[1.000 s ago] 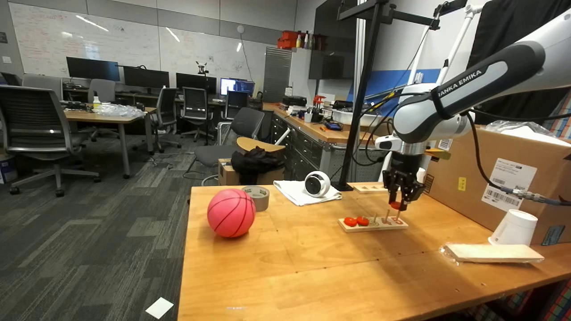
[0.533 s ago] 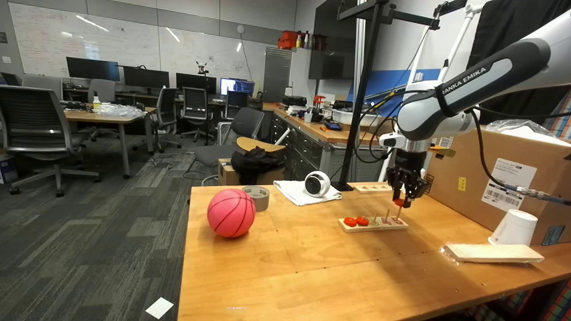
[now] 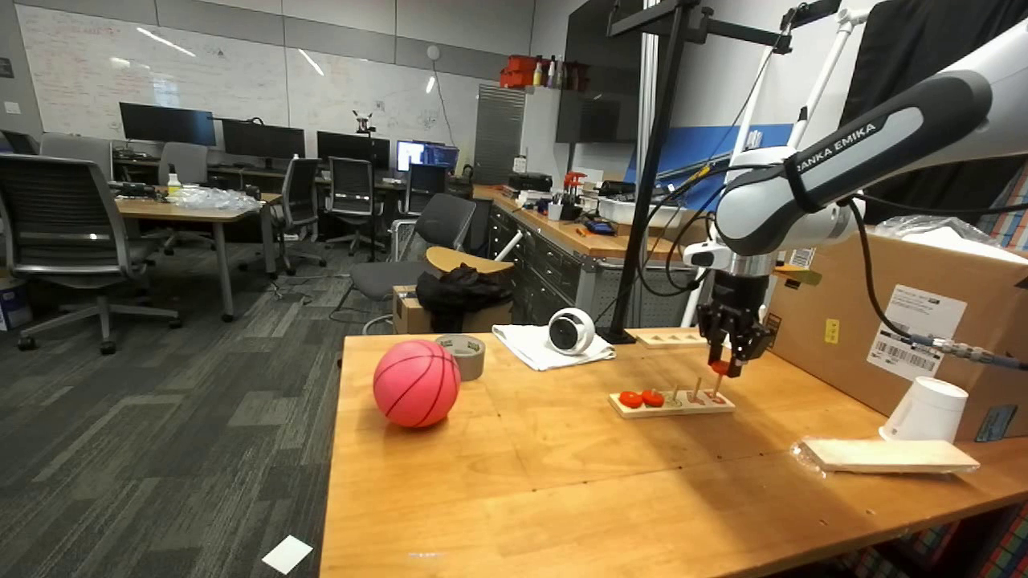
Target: Move the orange discs to the first rod of the wooden rack
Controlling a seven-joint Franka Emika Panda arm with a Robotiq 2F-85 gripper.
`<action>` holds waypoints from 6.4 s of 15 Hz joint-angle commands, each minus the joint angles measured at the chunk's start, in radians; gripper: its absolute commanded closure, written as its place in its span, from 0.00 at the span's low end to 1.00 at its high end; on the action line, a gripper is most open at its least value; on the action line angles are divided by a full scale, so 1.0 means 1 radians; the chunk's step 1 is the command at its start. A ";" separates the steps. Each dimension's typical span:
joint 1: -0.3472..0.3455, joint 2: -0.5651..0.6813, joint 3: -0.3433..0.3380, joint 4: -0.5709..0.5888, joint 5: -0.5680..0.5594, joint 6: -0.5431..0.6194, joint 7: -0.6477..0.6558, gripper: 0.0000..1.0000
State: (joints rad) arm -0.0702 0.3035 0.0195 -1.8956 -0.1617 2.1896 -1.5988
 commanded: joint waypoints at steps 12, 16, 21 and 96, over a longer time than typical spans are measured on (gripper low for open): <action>-0.005 -0.008 0.003 -0.024 0.004 0.042 -0.001 0.83; -0.007 -0.003 0.002 -0.024 0.005 0.040 -0.004 0.83; -0.009 0.006 0.003 -0.020 0.009 0.044 -0.009 0.83; 0.038 0.099 0.104 0.027 0.119 0.092 -0.004 0.00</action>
State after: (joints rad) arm -0.0150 0.3923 0.1110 -1.8912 -0.0944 2.2714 -1.6013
